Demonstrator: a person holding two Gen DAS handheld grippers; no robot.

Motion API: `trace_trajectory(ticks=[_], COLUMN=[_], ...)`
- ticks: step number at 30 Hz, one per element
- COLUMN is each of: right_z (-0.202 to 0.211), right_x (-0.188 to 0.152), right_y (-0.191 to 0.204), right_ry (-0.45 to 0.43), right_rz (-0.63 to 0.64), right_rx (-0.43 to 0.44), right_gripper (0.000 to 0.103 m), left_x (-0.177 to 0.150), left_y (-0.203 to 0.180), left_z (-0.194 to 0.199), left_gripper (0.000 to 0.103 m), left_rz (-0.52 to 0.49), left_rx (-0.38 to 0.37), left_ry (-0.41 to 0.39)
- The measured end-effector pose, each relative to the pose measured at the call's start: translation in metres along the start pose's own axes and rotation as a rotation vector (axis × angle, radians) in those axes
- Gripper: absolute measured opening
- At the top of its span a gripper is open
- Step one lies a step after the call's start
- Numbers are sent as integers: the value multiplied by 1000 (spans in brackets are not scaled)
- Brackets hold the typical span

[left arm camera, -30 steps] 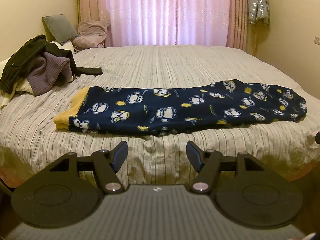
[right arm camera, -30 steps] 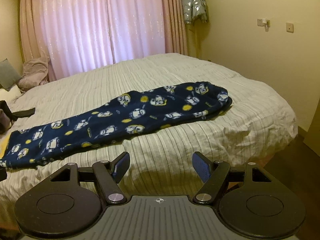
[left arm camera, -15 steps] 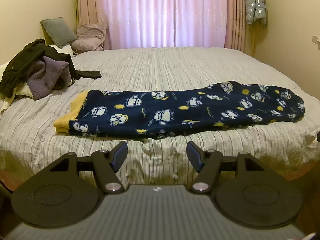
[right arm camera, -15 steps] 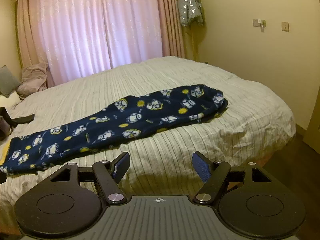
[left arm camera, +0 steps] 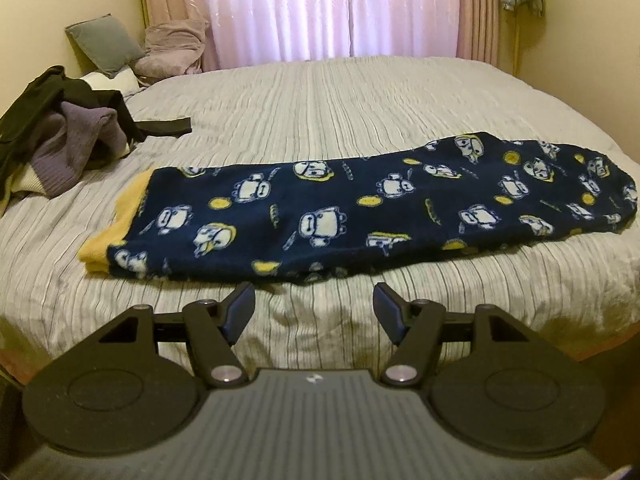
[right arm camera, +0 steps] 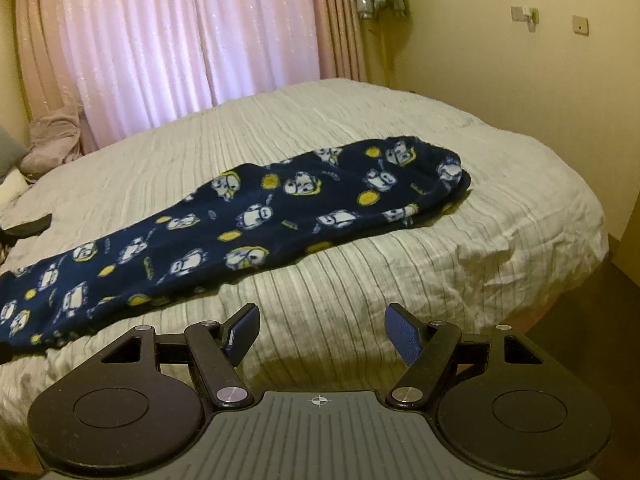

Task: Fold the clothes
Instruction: 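Raise both grippers above the bed over the folded pants, then lower the left gripper and grasp the yellow cuffs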

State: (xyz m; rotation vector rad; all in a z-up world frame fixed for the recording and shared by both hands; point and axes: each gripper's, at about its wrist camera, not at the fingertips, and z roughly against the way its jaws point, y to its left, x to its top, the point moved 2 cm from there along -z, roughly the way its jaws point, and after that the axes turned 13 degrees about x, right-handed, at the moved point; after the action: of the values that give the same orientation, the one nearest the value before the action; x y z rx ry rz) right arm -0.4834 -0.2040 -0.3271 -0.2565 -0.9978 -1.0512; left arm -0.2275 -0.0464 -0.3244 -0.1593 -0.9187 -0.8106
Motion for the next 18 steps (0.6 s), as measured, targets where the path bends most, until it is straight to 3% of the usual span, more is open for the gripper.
trace_trajectory(ticks=[9, 15, 18], right_z=[-23, -26, -37], right_x=[13, 20, 21], right_y=[-15, -25, -30], right_ry=[31, 27, 46], right_rz=[-32, -36, -47], right_rx=[-46, -74, -82], right_gripper=[73, 73, 73], left_x=[14, 11, 9], left_y=[-12, 38, 65], left_z=[-43, -73, -88], left_gripper=[62, 60, 51], left_rz=[-17, 141, 228], left_rx=[-45, -32, -23], left_ry=[63, 75, 80])
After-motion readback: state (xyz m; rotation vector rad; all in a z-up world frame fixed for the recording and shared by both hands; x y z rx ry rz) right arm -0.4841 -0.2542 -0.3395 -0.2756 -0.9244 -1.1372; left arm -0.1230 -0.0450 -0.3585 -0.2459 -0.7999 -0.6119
